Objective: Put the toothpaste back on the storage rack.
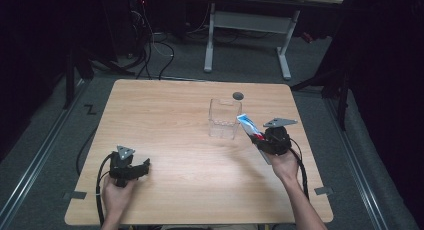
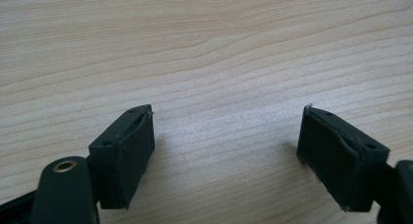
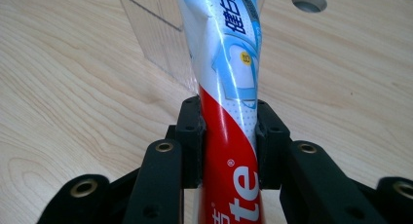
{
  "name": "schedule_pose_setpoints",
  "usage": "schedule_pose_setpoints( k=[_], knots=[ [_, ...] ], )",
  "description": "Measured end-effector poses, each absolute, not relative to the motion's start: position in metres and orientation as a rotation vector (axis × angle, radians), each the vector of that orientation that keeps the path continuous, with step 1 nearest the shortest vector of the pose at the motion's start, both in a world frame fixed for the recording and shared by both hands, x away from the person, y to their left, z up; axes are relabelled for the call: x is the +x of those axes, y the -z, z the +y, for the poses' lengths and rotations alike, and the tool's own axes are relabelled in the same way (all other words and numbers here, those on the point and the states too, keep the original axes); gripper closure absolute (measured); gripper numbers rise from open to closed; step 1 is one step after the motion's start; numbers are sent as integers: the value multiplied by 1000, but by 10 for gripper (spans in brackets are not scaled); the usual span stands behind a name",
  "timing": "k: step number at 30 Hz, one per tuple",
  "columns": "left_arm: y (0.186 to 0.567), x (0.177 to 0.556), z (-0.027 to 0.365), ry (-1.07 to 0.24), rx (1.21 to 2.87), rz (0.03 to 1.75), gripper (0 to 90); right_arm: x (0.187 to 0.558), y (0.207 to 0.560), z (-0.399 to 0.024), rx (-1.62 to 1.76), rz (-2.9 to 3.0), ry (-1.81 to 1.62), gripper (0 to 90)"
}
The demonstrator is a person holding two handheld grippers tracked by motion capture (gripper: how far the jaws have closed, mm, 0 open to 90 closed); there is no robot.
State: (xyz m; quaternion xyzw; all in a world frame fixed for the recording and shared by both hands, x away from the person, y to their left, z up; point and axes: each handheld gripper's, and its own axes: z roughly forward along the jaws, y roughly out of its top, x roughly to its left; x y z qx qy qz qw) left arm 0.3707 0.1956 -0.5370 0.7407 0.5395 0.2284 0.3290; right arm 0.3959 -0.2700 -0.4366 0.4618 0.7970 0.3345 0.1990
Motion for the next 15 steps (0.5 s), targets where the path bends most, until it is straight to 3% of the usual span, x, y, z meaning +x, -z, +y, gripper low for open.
schedule_pose_setpoints(
  k=[15],
  knots=[
    [537,370,196,-598,1941,1407,214,415,409,-242,1203,2253,-963,698]
  ],
)
